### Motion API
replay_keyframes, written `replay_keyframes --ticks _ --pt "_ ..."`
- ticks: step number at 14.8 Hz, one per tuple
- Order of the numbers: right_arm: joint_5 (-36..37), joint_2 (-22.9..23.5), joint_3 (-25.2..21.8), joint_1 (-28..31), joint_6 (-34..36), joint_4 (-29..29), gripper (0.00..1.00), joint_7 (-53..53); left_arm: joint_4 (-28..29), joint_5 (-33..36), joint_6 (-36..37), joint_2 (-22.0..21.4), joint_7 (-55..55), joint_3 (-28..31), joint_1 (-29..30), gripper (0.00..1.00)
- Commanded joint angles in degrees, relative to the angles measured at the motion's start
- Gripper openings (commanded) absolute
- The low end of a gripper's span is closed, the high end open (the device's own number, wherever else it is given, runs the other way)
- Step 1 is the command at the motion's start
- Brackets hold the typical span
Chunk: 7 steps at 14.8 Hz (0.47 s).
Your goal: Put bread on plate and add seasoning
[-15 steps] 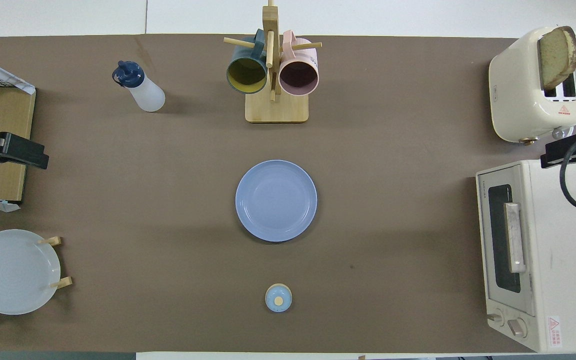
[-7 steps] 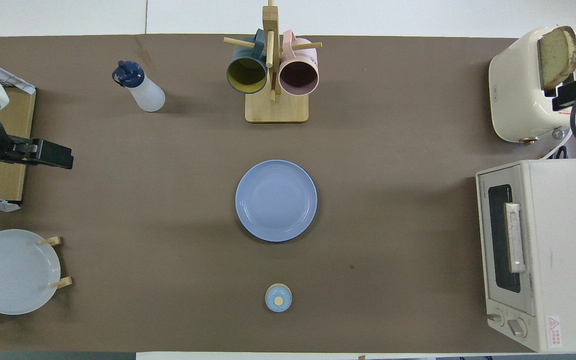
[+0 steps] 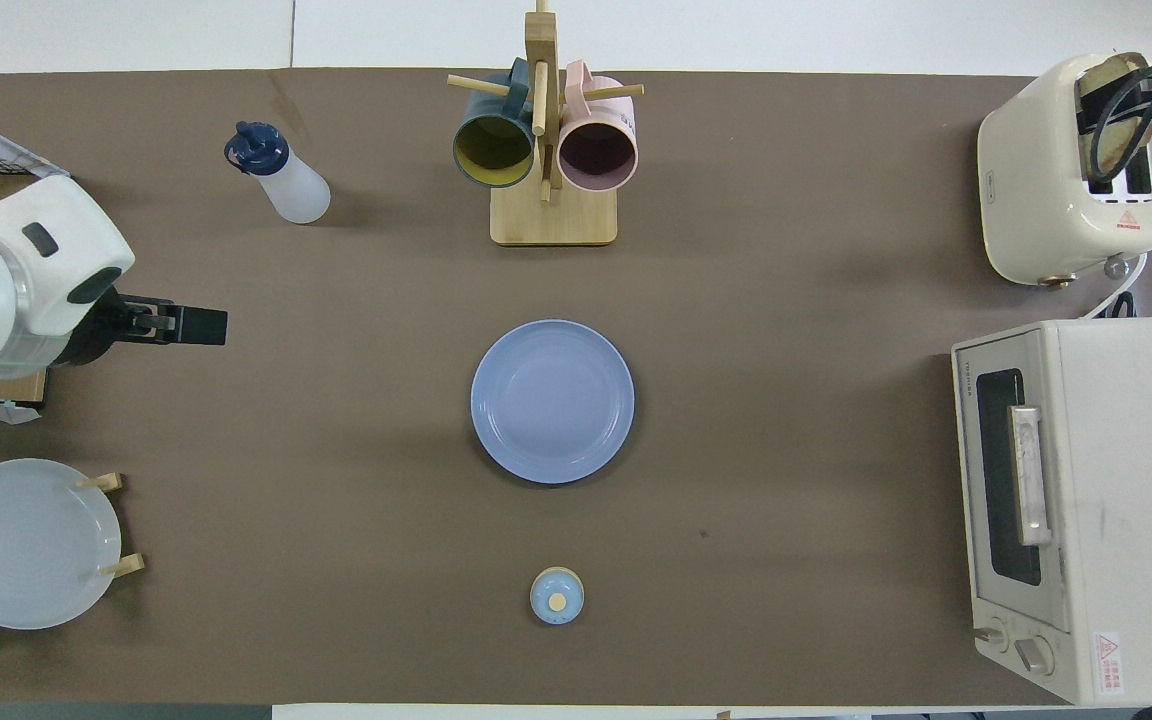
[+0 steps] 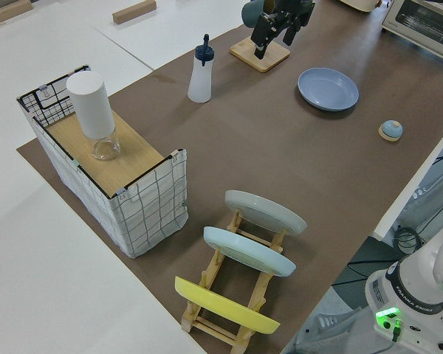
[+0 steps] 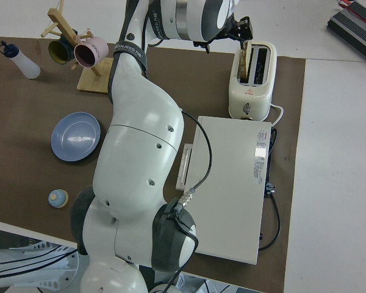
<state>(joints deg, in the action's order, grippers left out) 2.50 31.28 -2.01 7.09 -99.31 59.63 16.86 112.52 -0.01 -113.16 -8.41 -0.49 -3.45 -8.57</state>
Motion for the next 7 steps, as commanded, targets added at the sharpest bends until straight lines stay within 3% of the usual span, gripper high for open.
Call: replay_keyframes --ticks 1,4,7 --pt "3.72 0.63 1.92 2.76 0.18 -1.81 1.00 2.56 8.22 0.27 -10.02 -2.49 -1.18 0.55 -1.54 1.00" --pt "4.62 0.45 2.18 3.98 -6.39 3.54 1.00 3.09 15.43 0.27 -22.23 -2.58 -1.00 0.55 -1.71 1.00" --pt "3.66 2.03 3.24 4.16 -10.36 4.00 1.00 3.18 23.60 0.27 -36.65 -1.97 -1.09 0.55 -1.80 1.00"
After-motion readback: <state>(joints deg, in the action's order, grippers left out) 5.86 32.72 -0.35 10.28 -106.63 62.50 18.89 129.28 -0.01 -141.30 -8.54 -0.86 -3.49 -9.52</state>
